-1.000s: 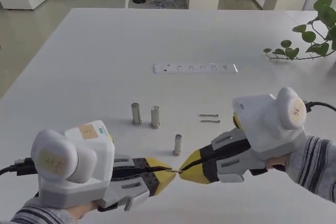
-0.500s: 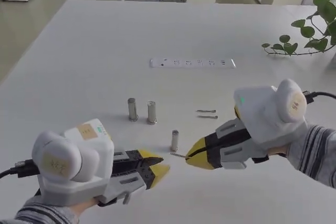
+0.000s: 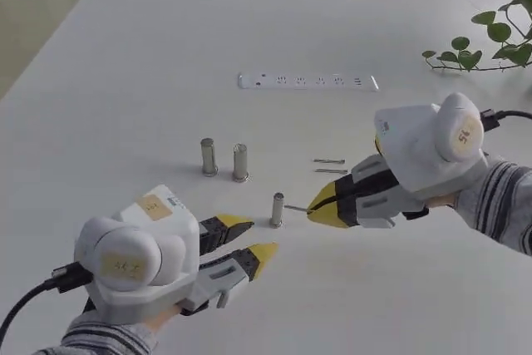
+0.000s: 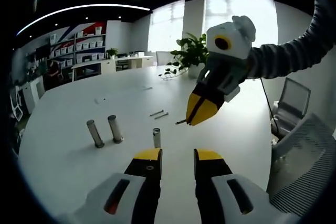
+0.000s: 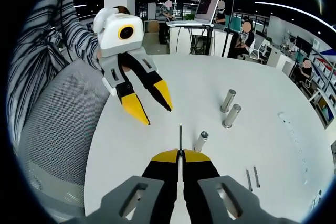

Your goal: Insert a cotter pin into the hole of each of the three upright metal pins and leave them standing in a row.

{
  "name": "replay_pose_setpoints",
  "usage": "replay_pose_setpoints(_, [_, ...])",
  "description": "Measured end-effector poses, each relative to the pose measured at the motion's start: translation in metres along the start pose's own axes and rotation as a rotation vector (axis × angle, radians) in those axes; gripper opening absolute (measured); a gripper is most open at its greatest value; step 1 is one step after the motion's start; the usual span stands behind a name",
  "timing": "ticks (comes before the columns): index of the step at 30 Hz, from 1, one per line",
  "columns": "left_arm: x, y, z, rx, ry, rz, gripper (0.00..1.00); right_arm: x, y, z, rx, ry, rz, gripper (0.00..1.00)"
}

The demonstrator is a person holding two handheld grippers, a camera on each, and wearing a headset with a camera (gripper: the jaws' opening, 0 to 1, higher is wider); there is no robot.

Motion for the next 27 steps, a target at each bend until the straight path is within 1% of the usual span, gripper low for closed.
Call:
replay_pose_setpoints(1, [0.0, -0.004, 0.001, -0.021, 0.003, 0.007, 0.22, 0.001, -0.002, -0.002, 0.002, 0.004, 0.008, 0.0])
replay_pose_setpoints(5, [0.001, -0.015, 0.005, -0.056, 0.01, 0.014, 0.23, 0.005, -0.007, -0.009, -0.001, 0.012, 0.033, 0.0])
replay_pose_setpoints(7, [0.003, -0.022, 0.006, -0.06, -0.007, 0.032, 0.25, 0.006, -0.009, -0.013, -0.002, 0.012, 0.039, 0.0])
replay_pose_setpoints(9, [0.004, -0.026, 0.007, -0.069, -0.004, 0.036, 0.26, 0.008, -0.012, -0.025, -0.004, 0.012, 0.045, 0.0])
replay_pose_setpoints(10, [0.004, -0.029, 0.008, -0.077, -0.003, 0.036, 0.26, 0.009, -0.012, -0.028, -0.005, 0.012, 0.047, 0.0])
replay_pose_setpoints(13, [0.006, -0.038, 0.011, -0.104, -0.006, 0.058, 0.26, 0.01, -0.012, -0.034, -0.005, 0.006, 0.046, 0.0])
replay_pose_setpoints(15, [0.008, -0.043, 0.014, -0.118, -0.002, 0.065, 0.26, 0.012, -0.014, -0.044, -0.006, 0.014, 0.053, 0.0])
replay_pose_setpoints(17, [0.009, -0.048, 0.016, -0.131, -0.002, 0.074, 0.25, 0.013, -0.014, -0.045, -0.011, 0.019, 0.058, 0.0])
replay_pose_setpoints(18, [0.01, -0.053, 0.017, -0.141, 0.01, 0.085, 0.25, 0.014, -0.015, -0.046, -0.015, 0.018, 0.058, 0.0])
replay_pose_setpoints(19, [0.011, -0.056, 0.017, -0.147, 0.014, 0.087, 0.25, 0.015, -0.016, -0.048, -0.019, 0.02, 0.058, 0.0])
replay_pose_setpoints(23, [0.012, -0.065, 0.017, -0.164, 0.035, 0.092, 0.23, 0.015, -0.017, -0.049, -0.023, 0.031, 0.062, 0.0])
replay_pose_setpoints(27, [0.016, -0.073, 0.016, -0.179, 0.06, 0.108, 0.2, 0.016, -0.018, -0.051, -0.037, 0.034, 0.055, 0.0])
Point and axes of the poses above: the centre of the closed fingertips' face, and the gripper's own axes: y roughly backward along the fingers, z roughly to its left, x roughly out of its underside, the point moved 9 cm from there along y, roughly backward along the fingers, and after that the axes turned 12 degrees about -y, right-handed, at the moved point
